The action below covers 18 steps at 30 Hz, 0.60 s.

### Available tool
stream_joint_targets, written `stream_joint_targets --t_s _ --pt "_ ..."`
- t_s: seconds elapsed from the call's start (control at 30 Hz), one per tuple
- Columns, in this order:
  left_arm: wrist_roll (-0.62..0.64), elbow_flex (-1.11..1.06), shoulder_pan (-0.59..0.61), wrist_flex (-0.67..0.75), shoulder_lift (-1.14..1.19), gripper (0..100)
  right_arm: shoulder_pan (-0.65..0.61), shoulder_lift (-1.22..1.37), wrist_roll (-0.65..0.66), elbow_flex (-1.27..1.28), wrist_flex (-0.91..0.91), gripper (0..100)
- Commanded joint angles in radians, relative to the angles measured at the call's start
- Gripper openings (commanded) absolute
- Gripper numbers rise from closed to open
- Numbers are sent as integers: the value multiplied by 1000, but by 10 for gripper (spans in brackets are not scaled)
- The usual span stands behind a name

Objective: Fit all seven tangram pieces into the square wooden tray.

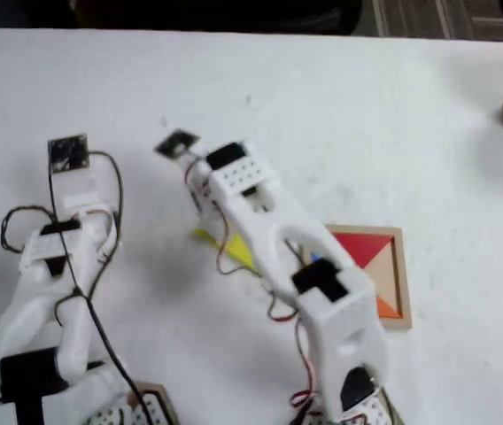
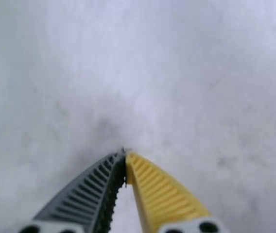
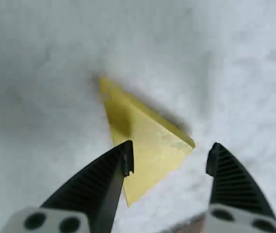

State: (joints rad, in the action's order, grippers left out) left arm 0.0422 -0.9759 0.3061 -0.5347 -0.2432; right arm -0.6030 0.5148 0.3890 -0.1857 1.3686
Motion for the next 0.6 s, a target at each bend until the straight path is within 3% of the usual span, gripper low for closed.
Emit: stream_joint_targets --t_s 0.0,0.3,0.4,0.57 --pt "-11 32 15 28 1 24 15 45 86 -28 10 273" --pt "-11 32 15 28 1 24 5 136 120 -75 30 275" --pt "-11 32 15 28 1 24 -50 139 196 -69 107 274" --pt "-11 32 15 28 1 24 -117 160 206 -68 145 249"
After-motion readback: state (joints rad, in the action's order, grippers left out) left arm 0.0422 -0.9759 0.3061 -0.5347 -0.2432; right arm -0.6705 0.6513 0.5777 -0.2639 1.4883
